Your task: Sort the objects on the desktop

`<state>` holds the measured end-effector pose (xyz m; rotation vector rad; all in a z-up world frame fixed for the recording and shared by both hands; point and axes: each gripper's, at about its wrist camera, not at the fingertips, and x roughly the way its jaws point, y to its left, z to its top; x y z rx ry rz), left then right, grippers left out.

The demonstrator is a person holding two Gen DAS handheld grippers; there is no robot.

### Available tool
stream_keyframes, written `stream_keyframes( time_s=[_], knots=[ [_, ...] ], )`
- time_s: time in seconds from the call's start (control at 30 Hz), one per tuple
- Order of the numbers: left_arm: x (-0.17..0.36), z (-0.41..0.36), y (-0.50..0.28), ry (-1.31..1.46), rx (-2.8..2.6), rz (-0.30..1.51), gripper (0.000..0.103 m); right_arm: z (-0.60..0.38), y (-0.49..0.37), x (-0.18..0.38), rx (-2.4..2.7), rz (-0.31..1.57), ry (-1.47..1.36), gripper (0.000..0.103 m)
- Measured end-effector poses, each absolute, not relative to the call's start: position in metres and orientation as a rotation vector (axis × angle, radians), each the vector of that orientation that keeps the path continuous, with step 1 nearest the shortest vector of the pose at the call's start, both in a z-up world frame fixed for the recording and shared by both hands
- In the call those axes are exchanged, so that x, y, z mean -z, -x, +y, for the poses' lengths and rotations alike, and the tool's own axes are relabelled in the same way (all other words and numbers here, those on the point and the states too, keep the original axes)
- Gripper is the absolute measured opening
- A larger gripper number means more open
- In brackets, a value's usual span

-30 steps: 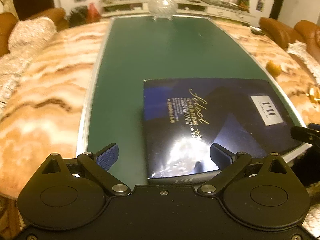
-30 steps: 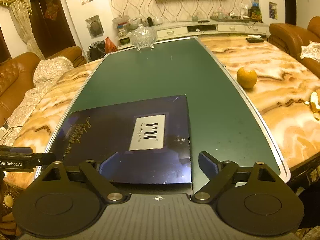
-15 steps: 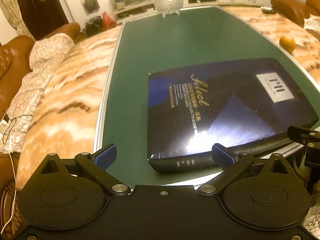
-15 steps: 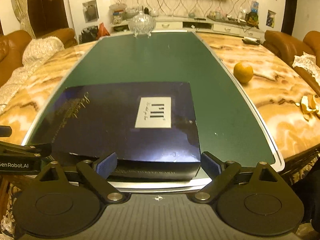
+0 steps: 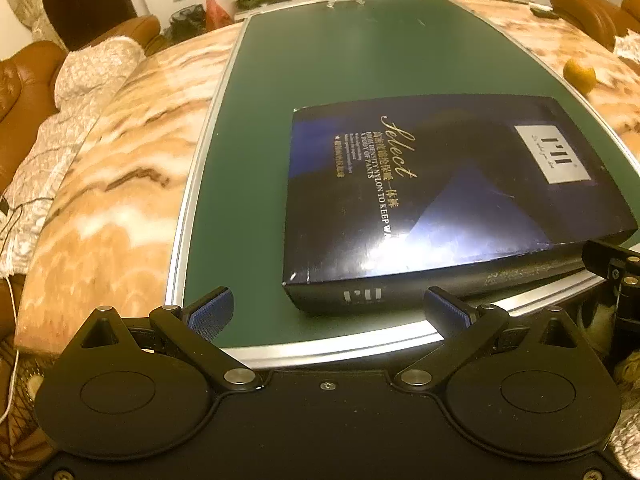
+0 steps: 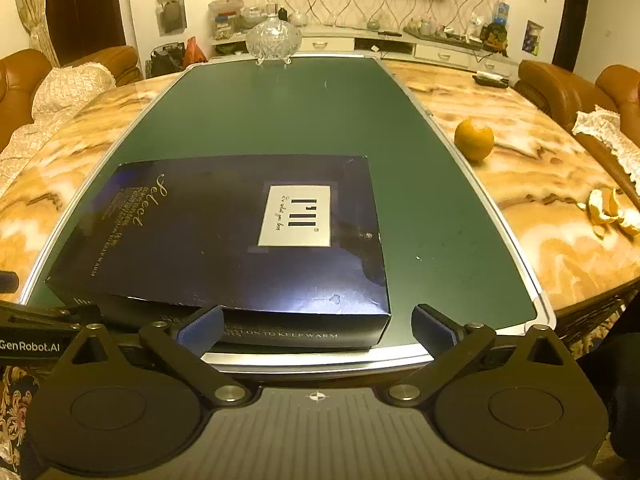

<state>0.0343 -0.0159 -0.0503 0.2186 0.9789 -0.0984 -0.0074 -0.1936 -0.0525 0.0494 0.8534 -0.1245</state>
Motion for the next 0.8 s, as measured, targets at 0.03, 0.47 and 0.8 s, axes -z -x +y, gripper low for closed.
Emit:
stream_keyframes(
  time_s=[0.03, 0.47, 0.8],
  knots=[
    [0.049, -0.016, -0.032, -0.217, 0.097, 0.976, 0.103, -0.193, 0.008, 0.051, 0.123, 0.856, -0.05, 0.103],
    [0.024, -0.008, -0.01, -0.164, 0.056, 0.953, 0.103, -0.181, 0.032, 0.024, 0.147, 0.824, -0.103, 0.103],
    [0.026, -0.007, 0.007, -0.146, 0.062, 0.969, 0.103, -0.171, 0.047, 0.01, 0.094, 0.841, -0.167, 0.103]
  ],
)
